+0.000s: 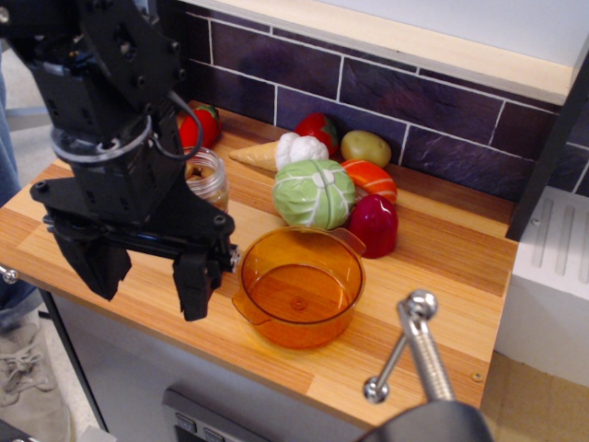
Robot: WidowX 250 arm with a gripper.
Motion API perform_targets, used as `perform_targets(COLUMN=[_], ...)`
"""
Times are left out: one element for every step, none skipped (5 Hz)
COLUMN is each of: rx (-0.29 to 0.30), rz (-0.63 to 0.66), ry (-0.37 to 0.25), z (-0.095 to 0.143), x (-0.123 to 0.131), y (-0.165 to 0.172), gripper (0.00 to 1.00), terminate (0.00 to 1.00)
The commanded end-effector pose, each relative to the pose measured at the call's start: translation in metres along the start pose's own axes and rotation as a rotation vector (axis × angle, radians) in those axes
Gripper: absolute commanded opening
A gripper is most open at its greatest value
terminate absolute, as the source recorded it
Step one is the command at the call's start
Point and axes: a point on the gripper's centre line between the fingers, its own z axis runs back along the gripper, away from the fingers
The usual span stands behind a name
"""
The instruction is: Pour almonds in pot
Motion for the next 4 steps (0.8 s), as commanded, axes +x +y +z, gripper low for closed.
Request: perform_targets(rx=[0.000,-0.113,-0.289,-0.390], rz=[0.000,0.128,0.299,0.477], ry=[0.000,0.002,0.069,0.107], z=[0.000,0.017,0.042,0.057], x=[0.000,0.015,0.034,0.055], y=[0.000,0.008,0.027,0.048], gripper=[1.00,1.00,1.00,1.00], terminate=[0.00,0.00,0.00,0.00])
